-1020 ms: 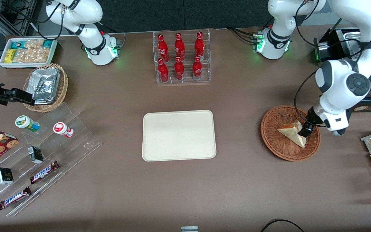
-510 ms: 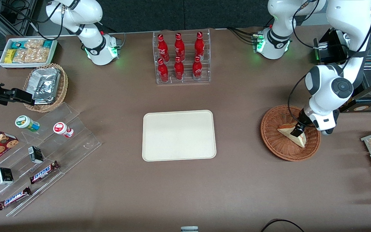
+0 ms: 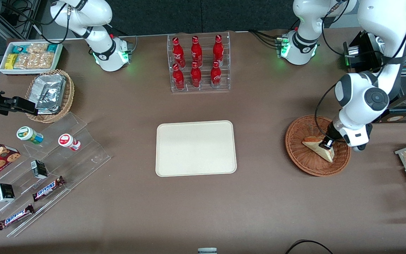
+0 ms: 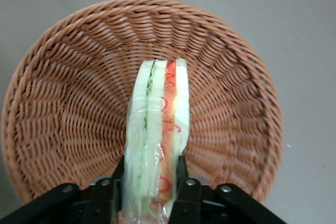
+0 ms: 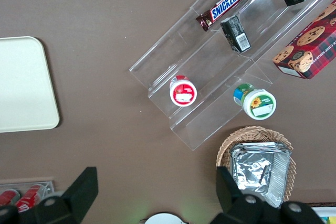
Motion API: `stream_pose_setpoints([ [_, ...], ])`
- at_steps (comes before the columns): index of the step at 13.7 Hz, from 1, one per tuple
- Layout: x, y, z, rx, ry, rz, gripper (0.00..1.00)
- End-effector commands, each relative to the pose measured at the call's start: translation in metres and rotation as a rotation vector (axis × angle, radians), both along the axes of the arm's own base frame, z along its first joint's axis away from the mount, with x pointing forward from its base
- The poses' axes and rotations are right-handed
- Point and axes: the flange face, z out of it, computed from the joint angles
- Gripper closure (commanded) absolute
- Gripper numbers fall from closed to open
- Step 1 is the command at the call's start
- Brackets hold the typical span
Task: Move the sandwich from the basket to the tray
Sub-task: 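Lower the left gripper and close it on the wrapped sandwich, then lift the sandwich out of the basket and carry it to the tray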
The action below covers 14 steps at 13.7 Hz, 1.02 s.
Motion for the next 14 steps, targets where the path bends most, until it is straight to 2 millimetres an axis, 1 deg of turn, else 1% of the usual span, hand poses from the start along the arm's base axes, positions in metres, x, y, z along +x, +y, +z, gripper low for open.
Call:
stream_pose_setpoints([
  [1,0.022,-0.031,0.082,0.013,0.075,-0.054,1.0],
  [2,0.029,-0.041,0.109,0.017,0.103,-0.073,1.0],
  [3,0.035,-0.059,0.137,0.013,0.108,-0.101,1.0],
  [4,0.037,-0.084,0.16,0.008,0.093,-0.129,1.0],
  [5,0.038,-0.112,0.174,-0.003,0.072,-0.17,1.0],
  [6,0.032,-0.145,0.183,-0.013,0.059,-0.218,1.0],
  [9,0.008,-0.246,0.187,0.007,0.03,-0.307,1.0],
  [10,0.006,-0.276,0.182,0.017,0.02,-0.304,1.0],
  [11,0.006,-0.306,0.176,0.025,0.01,-0.311,1.0],
  [12,0.001,-0.342,0.17,0.04,-0.007,-0.338,1.0],
  [13,-0.003,-0.369,0.158,0.054,-0.013,-0.339,1.0],
  [14,-0.007,-0.388,0.141,0.074,-0.011,-0.336,1.0],
])
